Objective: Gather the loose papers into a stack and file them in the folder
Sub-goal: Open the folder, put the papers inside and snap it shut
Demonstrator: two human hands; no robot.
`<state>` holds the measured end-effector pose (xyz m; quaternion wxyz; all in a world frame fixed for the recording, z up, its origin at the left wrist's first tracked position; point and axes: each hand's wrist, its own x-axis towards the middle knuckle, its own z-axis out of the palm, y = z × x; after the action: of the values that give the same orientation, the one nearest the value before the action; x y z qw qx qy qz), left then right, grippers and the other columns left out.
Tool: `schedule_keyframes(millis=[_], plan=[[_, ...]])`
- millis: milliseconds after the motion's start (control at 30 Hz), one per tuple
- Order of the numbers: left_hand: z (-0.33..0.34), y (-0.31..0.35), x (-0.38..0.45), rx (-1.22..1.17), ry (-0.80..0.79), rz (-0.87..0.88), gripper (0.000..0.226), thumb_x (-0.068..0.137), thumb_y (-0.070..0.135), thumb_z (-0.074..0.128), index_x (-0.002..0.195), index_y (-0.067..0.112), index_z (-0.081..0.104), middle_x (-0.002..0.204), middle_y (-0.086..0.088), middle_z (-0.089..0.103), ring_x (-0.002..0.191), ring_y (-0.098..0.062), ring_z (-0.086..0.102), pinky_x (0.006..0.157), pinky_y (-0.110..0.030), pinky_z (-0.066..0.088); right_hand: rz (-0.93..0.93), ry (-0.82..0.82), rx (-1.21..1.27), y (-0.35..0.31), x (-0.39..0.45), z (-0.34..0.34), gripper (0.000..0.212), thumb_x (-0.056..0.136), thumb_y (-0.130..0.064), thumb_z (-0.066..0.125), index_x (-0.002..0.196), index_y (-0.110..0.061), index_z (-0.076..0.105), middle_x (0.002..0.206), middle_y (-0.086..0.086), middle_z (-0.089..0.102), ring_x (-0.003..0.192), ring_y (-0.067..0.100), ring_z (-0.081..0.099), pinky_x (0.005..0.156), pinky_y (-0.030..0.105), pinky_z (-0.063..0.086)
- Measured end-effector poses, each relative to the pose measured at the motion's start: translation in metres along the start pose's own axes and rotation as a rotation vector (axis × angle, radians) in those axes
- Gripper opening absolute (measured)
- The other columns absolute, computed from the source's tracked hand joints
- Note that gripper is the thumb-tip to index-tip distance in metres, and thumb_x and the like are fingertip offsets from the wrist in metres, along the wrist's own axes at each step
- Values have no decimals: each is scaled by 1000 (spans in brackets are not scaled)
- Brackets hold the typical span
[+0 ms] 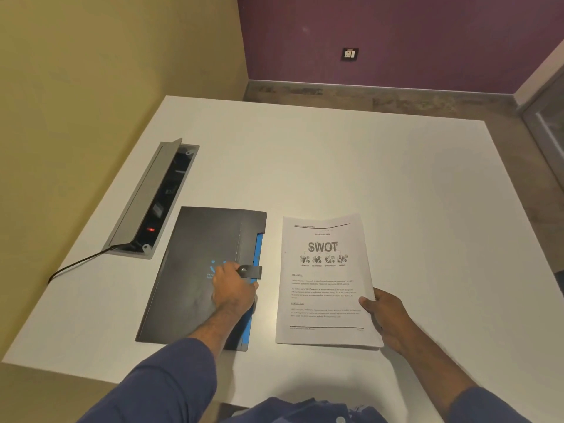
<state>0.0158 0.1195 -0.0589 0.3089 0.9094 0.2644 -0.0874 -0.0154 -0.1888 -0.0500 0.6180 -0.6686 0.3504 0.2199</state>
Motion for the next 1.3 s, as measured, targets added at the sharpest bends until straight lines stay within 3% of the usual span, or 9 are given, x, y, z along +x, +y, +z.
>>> schedule_keyframes(millis=[100, 133, 300, 500, 633, 767, 933, 1100, 1300], plan=[[6, -9, -5, 125, -5, 172, 15, 90, 20, 69, 104, 15, 64, 107, -3, 60, 79, -9, 53, 66, -21, 47, 2, -2, 6, 0, -2, -1, 30, 92, 3, 56, 121, 0, 63, 116, 16, 69, 108, 34, 66, 98, 45, 50], [8, -10, -7, 187, -5, 197, 17, 93, 22, 65, 108, 15, 64, 109, -2, 58, 82, -10, 52, 66, -21, 43, 2, -2, 6, 0, -2, -1, 30, 92, 3, 56, 121, 0, 63, 116, 16, 70, 108, 34, 66, 98, 45, 50], [-5, -2, -5, 482, -71, 234, 41, 92, 43, 63, 126, 21, 57, 121, -3, 49, 104, -20, 56, 87, -31, 56, -3, 8, -12, -1, -5, -1, 29, 92, 2, 56, 120, -1, 64, 115, 15, 70, 108, 33, 66, 99, 45, 50], [-23, 13, 7, 801, -397, 372, 60, 92, 24, 62, 144, 24, 33, 137, -9, 36, 109, -28, 59, 91, -36, 57, -5, 7, 11, -8, -8, -1, 30, 92, 2, 57, 120, -3, 65, 114, 15, 71, 105, 32, 67, 90, 38, 52], [-24, 25, 3, 930, -391, 422, 55, 95, 18, 52, 146, 18, 31, 134, -18, 39, 99, -29, 66, 82, -34, 55, -14, 10, 16, -11, -11, -1, 31, 91, 3, 57, 121, -2, 65, 113, 15, 71, 104, 33, 67, 96, 45, 52], [-22, 35, -3, 1132, -317, 480, 53, 100, 17, 43, 149, 4, 30, 148, -30, 37, 126, -43, 54, 92, -36, 53, -41, 23, 32, -19, -19, -3, 30, 91, 2, 57, 119, -4, 66, 110, 14, 72, 101, 33, 68, 95, 48, 53], [-56, 65, -1, 937, -192, 377, 61, 95, 16, 49, 149, -4, 29, 159, -31, 17, 111, -32, 67, 85, -31, 55, -101, 22, 149, -40, -34, -5, 28, 91, 1, 57, 116, -7, 68, 109, 13, 73, 100, 34, 69, 94, 52, 53], [-95, 89, 3, 792, -166, 378, 40, 92, 9, 55, 132, 3, 51, 151, -23, 40, 109, -31, 67, 88, -34, 55, -280, 70, 206, -81, -61, 0, 28, 90, -3, 60, 114, -13, 70, 103, 4, 76, 93, 25, 73, 89, 45, 57], [-129, 115, -2, 575, -122, 421, 23, 86, 7, 63, 108, 9, 60, 111, -9, 64, 94, -28, 66, 77, -33, 56, -597, 117, 309, -136, -108, 17, 31, 92, -4, 58, 117, -16, 70, 106, -1, 76, 95, 18, 73, 86, 35, 58]])
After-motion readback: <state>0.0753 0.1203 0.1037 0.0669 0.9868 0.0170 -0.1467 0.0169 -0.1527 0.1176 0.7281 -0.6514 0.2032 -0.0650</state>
